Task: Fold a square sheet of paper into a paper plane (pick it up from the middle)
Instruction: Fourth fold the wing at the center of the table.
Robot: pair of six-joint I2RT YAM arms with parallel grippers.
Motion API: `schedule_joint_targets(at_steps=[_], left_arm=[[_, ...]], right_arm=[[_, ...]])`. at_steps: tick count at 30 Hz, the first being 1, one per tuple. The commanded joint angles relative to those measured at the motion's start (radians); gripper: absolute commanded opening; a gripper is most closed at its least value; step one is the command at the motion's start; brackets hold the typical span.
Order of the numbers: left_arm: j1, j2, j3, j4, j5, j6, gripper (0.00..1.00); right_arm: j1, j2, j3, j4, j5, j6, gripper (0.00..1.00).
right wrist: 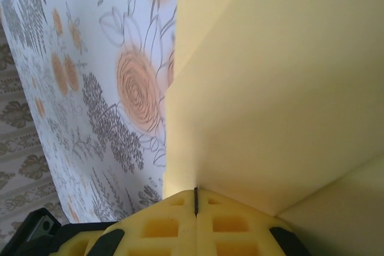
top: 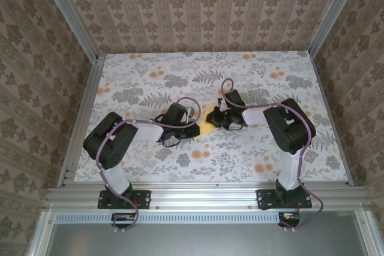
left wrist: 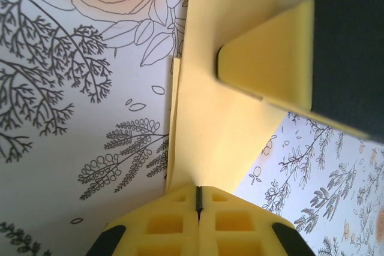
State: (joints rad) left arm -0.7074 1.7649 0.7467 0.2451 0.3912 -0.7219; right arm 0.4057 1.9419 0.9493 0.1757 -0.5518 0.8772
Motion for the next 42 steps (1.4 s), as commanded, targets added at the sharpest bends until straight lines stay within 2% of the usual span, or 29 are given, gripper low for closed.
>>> schedule_joint_targets(at_steps=[1, 19, 25, 29, 33, 42], left_arm=[[-0.018, 0.022, -0.043, -0.19, -0.018, 0.008, 0.0], [-0.023, 0.012, -0.051, -0.208, -0.014, 0.004, 0.0], [-0.024, 0.014, -0.042, -0.213, -0.018, 0.004, 0.0], [-0.024, 0.01, -0.04, -0.215, -0.027, -0.001, 0.0], [-0.024, 0.005, -0.041, -0.207, -0.031, -0.007, 0.0], [-0.024, 0.008, -0.034, -0.197, -0.04, -0.008, 0.0]], right_arm=[[-0.065, 0.049, 0.011, -0.067, 0.078, -0.054, 0.01], [-0.25, 0.105, 0.12, -0.132, 0.109, -0.058, 0.02], [-0.285, 0.034, 0.199, -0.211, 0.157, -0.117, 0.03], [-0.272, -0.088, 0.185, -0.24, 0.151, -0.149, 0.04], [-0.211, -0.184, 0.107, -0.244, 0.129, -0.148, 0.05], [-0.026, -0.147, 0.017, -0.159, 0.069, -0.04, 0.05]])
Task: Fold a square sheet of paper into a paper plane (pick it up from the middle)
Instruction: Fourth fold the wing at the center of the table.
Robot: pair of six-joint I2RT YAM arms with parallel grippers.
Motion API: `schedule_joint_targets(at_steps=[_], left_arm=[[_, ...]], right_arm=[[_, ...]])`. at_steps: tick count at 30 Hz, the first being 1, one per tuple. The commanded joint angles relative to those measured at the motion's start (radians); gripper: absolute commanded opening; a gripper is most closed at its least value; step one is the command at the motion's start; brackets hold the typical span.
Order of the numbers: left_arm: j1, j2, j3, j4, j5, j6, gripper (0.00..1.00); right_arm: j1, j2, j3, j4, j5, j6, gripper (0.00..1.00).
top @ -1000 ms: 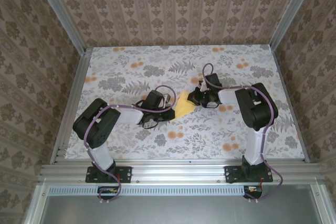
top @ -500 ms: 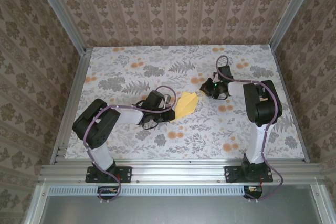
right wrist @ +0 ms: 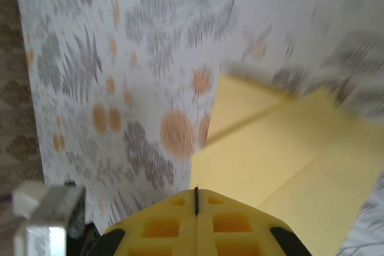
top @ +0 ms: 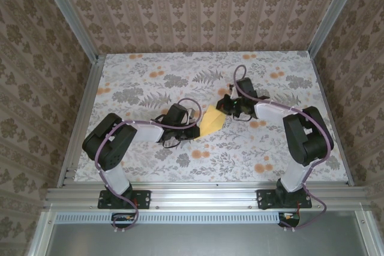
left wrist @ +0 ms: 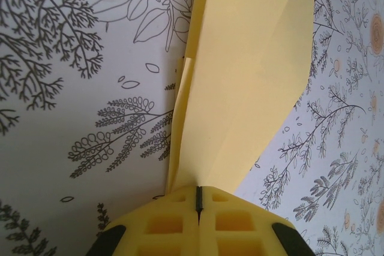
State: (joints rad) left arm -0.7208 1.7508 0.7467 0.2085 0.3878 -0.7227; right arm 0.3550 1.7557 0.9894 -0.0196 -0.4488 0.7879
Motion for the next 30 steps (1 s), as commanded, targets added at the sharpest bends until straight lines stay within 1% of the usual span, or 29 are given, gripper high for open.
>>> schedule_joint_targets(at_steps=[1, 4, 11, 16, 18, 22, 26, 30], left_arm=[[-0.01, 0.022, -0.032, -0.158, -0.035, -0.008, 0.0], [-0.011, 0.023, -0.028, -0.156, -0.036, -0.006, 0.0], [-0.01, 0.035, -0.024, -0.141, -0.029, -0.01, 0.0], [-0.011, 0.027, -0.028, -0.145, -0.032, -0.012, 0.0], [-0.01, 0.026, -0.03, -0.146, -0.03, -0.012, 0.0], [-0.01, 0.017, -0.034, -0.148, -0.03, -0.008, 0.0], [-0.011, 0.009, -0.042, -0.152, -0.03, -0.008, 0.0], [-0.011, 0.006, -0.046, -0.152, -0.029, -0.008, 0.0]], right_arm=[[0.036, 0.054, -0.028, 0.053, -0.049, 0.061, 0.05], [0.071, 0.094, -0.039, 0.108, -0.085, 0.099, 0.04], [0.143, 0.154, -0.037, 0.161, -0.119, 0.15, 0.02], [0.156, 0.185, -0.043, 0.153, -0.117, 0.158, 0.01], [0.152, 0.184, -0.031, 0.106, -0.095, 0.125, 0.01], [0.115, 0.196, 0.011, -0.013, -0.023, 0.052, 0.0], [0.038, 0.198, 0.029, -0.047, 0.033, -0.002, 0.0], [-0.052, 0.23, 0.056, -0.049, 0.05, -0.049, 0.0]])
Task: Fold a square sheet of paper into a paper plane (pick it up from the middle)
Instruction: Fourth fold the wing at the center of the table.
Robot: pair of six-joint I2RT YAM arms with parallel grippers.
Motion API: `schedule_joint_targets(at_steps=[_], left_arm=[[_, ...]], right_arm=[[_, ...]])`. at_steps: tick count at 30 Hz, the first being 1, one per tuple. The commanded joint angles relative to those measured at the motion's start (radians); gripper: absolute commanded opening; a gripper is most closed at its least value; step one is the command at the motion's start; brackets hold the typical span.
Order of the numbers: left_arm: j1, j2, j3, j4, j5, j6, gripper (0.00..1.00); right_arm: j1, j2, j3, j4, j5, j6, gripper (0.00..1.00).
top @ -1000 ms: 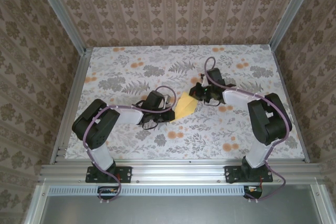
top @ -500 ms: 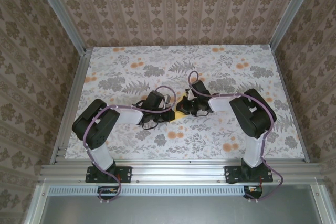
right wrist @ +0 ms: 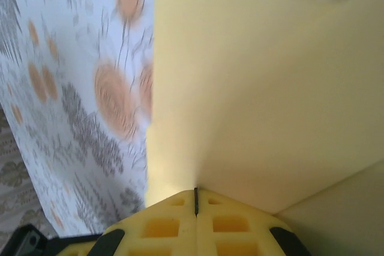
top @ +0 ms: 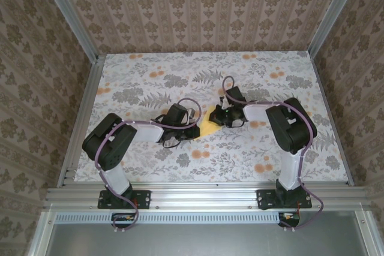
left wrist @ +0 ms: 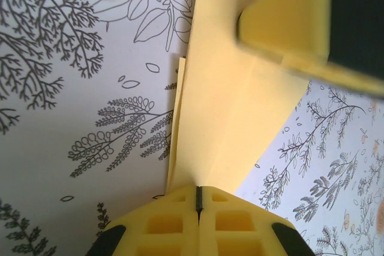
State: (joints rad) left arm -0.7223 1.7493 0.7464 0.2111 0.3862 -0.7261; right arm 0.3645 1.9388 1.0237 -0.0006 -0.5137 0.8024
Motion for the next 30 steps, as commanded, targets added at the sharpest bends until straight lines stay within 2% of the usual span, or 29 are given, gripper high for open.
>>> schedule_joint_targets(at_steps=[1, 5, 8, 14, 20, 25, 30], left_arm=[[-0.009, 0.006, -0.045, -0.155, -0.027, -0.004, 0.0], [-0.011, -0.005, -0.045, -0.158, -0.027, -0.005, 0.0], [-0.011, -0.005, -0.039, -0.162, -0.029, -0.003, 0.0], [-0.011, -0.002, -0.032, -0.16, -0.027, -0.004, 0.0], [-0.011, -0.007, -0.031, -0.155, -0.033, -0.007, 0.0], [-0.011, -0.011, -0.017, -0.162, -0.031, -0.003, 0.0], [-0.007, -0.046, 0.007, -0.158, 0.007, -0.004, 0.0]], right_arm=[[-0.085, 0.055, 0.028, -0.071, 0.116, -0.068, 0.0], [-0.154, 0.05, 0.032, -0.066, 0.109, -0.083, 0.01], [-0.161, -0.022, 0.034, -0.08, 0.11, -0.1, 0.01], [-0.082, -0.133, 0.002, -0.064, 0.035, -0.075, 0.02], [0.025, -0.084, -0.037, -0.002, 0.006, 0.0, 0.02], [0.034, -0.022, -0.05, 0.054, -0.029, 0.037, 0.02], [0.032, 0.005, -0.039, 0.004, -0.002, 0.017, 0.02]])
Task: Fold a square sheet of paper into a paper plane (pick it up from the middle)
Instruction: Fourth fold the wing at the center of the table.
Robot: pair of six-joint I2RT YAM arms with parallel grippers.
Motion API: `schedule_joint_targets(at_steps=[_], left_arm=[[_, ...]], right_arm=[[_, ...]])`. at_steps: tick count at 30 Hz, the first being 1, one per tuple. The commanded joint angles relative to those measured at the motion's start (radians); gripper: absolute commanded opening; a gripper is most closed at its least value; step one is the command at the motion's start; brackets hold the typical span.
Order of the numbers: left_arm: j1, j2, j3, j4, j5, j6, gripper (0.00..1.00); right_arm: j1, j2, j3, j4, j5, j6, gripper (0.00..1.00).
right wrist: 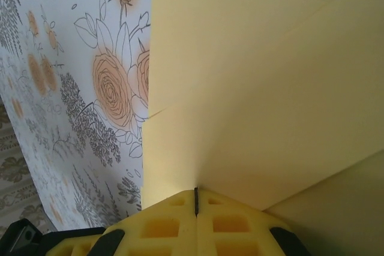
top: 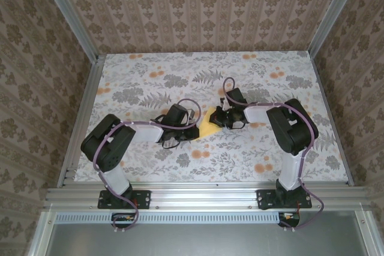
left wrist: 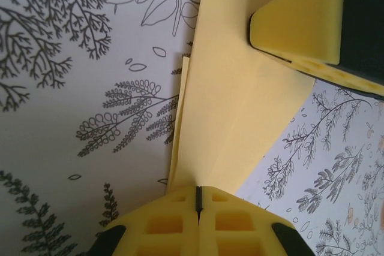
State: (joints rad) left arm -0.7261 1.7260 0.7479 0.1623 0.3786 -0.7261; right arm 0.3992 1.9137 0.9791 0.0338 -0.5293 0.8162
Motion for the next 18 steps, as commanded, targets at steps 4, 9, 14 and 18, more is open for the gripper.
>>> schedule_joint_targets(at_steps=[4, 9, 14, 18], left_arm=[[-0.001, -0.05, 0.044, -0.059, 0.084, -0.011, 0.08], [0.002, 0.004, 0.146, -0.094, 0.09, 0.017, 0.12], [0.002, 0.084, 0.192, -0.128, 0.092, 0.026, 0.11], [0.003, 0.113, 0.204, -0.167, 0.077, 0.037, 0.1]], right_arm=[[-0.003, 0.049, 0.016, -0.084, 0.036, -0.015, 0.01], [-0.003, 0.068, 0.024, -0.132, 0.055, -0.029, 0.01], [-0.002, 0.084, 0.036, -0.158, 0.066, -0.028, 0.01], [-0.002, 0.092, 0.043, -0.177, 0.067, -0.03, 0.01]])
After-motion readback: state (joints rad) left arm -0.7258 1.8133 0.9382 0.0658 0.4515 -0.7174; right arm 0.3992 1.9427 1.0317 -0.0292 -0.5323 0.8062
